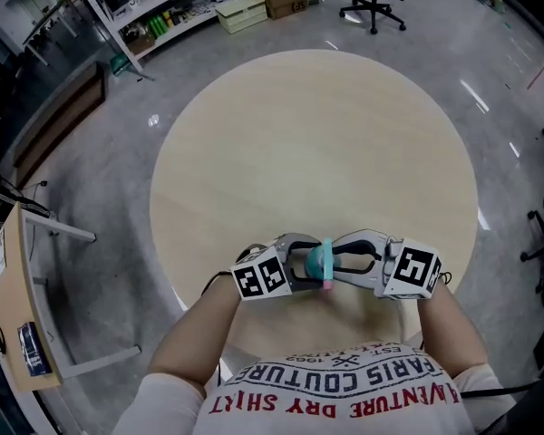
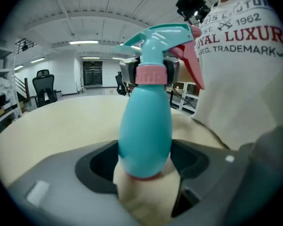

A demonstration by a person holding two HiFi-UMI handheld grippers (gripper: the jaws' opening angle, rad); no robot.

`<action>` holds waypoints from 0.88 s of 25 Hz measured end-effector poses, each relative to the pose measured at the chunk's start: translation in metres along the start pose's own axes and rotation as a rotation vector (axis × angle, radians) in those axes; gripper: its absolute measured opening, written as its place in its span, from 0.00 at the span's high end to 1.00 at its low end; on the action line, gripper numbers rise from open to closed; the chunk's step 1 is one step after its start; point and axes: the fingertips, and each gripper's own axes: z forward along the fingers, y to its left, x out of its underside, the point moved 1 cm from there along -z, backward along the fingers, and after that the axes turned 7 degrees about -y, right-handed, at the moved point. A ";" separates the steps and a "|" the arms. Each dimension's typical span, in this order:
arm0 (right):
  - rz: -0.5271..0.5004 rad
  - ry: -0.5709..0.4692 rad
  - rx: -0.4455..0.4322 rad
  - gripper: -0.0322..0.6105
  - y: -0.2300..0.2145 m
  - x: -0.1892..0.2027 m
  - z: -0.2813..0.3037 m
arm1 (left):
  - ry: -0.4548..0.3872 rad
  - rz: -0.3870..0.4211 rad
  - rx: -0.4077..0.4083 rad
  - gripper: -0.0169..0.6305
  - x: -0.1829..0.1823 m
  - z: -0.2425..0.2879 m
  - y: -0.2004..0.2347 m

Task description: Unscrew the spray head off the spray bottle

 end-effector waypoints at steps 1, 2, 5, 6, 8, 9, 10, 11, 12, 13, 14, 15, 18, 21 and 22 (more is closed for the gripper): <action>0.010 -0.006 -0.012 0.75 -0.001 0.000 0.001 | -0.001 0.001 0.001 0.45 0.000 -0.001 0.001; 0.020 -0.015 -0.020 0.75 -0.002 0.000 0.001 | -0.006 0.000 -0.003 0.45 0.000 -0.001 0.002; 0.015 -0.024 -0.014 0.75 -0.005 0.001 -0.001 | -0.030 -0.020 -0.033 0.45 0.000 0.001 0.004; 0.007 -0.021 -0.001 0.75 -0.005 0.001 -0.001 | -0.040 -0.035 -0.046 0.45 0.000 0.001 0.003; 0.005 -0.024 0.032 0.75 -0.002 -0.001 -0.004 | -0.053 -0.059 -0.083 0.45 0.001 0.001 0.000; 0.003 -0.028 0.041 0.75 -0.002 -0.001 -0.005 | -0.053 -0.060 -0.105 0.45 0.000 0.001 0.001; 0.003 -0.033 0.049 0.75 0.000 -0.001 -0.006 | -0.053 -0.059 -0.123 0.45 -0.001 0.002 0.000; 0.007 -0.041 0.058 0.75 0.003 0.000 -0.007 | -0.054 -0.062 -0.140 0.45 -0.002 0.003 -0.001; 0.014 -0.051 0.072 0.75 0.005 0.001 -0.007 | -0.057 -0.071 -0.160 0.45 -0.003 0.004 -0.003; 0.018 -0.064 0.097 0.75 0.004 0.001 -0.008 | -0.062 -0.088 -0.186 0.45 -0.003 0.004 -0.003; 0.018 -0.078 0.131 0.75 0.002 0.001 -0.008 | -0.067 -0.111 -0.219 0.45 -0.003 0.004 -0.001; 0.018 -0.090 0.171 0.74 -0.001 0.000 -0.008 | -0.070 -0.138 -0.255 0.45 -0.003 0.005 0.001; 0.033 -0.109 0.262 0.73 -0.003 0.003 -0.011 | -0.071 -0.188 -0.338 0.45 -0.001 0.009 0.004; 0.057 -0.136 0.319 0.68 -0.003 0.005 -0.024 | -0.075 -0.216 -0.407 0.45 -0.003 0.011 0.010; 0.067 -0.144 0.335 0.66 -0.001 0.005 -0.027 | -0.077 -0.237 -0.426 0.45 -0.002 0.010 0.011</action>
